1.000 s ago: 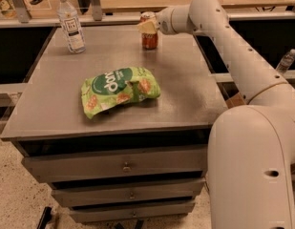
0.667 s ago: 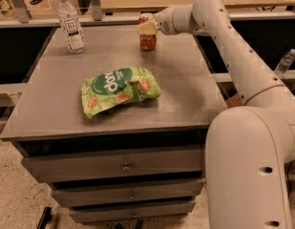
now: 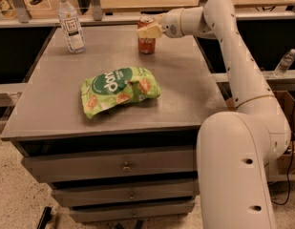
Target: Pick coke can
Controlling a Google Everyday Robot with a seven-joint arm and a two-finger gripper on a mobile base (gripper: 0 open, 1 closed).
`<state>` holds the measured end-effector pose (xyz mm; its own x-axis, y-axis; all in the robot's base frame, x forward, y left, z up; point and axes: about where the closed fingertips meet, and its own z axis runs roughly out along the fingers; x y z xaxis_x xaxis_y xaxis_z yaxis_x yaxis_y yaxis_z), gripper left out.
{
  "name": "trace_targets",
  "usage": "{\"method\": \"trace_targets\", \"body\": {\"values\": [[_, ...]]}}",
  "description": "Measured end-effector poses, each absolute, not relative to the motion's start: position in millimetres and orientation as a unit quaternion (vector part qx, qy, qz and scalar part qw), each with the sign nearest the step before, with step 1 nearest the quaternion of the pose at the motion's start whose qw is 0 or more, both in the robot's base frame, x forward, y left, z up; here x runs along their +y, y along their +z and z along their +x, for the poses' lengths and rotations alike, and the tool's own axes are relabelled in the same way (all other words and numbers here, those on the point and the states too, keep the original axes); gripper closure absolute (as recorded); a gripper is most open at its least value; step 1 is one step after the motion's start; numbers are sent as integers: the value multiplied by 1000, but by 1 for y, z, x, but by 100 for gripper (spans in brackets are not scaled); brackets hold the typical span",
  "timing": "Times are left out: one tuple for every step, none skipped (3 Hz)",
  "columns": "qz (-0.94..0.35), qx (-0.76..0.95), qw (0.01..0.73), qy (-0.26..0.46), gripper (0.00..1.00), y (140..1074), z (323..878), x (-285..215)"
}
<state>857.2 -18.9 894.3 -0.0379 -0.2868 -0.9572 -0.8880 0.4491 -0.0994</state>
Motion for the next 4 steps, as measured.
{"method": "trace_targets", "body": {"values": [[-458, 637, 536, 312, 100, 898, 846, -20], [-470, 621, 536, 325, 100, 910, 836, -22], [-480, 620, 533, 319, 100, 928, 828, -27], [-486, 621, 530, 311, 100, 945, 820, -33]]}}
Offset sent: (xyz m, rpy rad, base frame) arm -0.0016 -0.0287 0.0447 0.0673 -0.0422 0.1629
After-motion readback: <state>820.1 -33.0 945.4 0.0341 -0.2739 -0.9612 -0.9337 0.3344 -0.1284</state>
